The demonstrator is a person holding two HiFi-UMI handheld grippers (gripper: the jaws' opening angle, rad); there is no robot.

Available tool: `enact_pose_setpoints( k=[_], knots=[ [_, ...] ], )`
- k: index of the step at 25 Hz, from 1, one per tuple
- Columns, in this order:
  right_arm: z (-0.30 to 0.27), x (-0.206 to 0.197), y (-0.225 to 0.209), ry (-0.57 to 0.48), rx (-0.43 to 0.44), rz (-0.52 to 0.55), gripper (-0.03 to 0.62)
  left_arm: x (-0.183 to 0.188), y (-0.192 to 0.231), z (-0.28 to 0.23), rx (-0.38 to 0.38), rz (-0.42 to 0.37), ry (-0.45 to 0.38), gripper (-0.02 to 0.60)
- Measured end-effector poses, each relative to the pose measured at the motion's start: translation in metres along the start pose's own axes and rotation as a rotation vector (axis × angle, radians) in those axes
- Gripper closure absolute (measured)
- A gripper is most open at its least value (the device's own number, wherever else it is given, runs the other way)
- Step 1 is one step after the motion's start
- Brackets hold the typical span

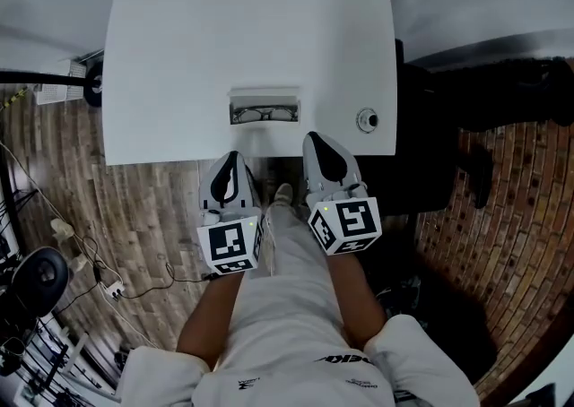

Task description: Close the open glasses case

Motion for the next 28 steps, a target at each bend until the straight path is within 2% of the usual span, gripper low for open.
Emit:
enact_pose_setpoints(
  k=[16,23,28],
  knots=[
    [-0.058,-0.02,-0.034,0.059,-0.047,-0.027,0.592,-0.036,0.024,-0.052,0.028,0.0,0.087,0.583],
    [-0.079,-0.023,-0.045,0.091,-0.047,-0.036,0.567,-0.042,0.03,-0.068,0.033,-0.004,0.111,0.583],
    [-0.09,-0.026,-0.054,0.097,-0.045,-0.087,0.548,-0.046,0.035,-0.075,0.045,-0.002,0.127,0.583]
  ],
)
Point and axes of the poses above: the fingertips, and each gripper's own axes: z backward along the fingers, y to its left, x out of its top, the point moved 8 cm from there along z, backward along the fingers, and after that the axes turned 11 degrees about x, right-handed, at the moved point
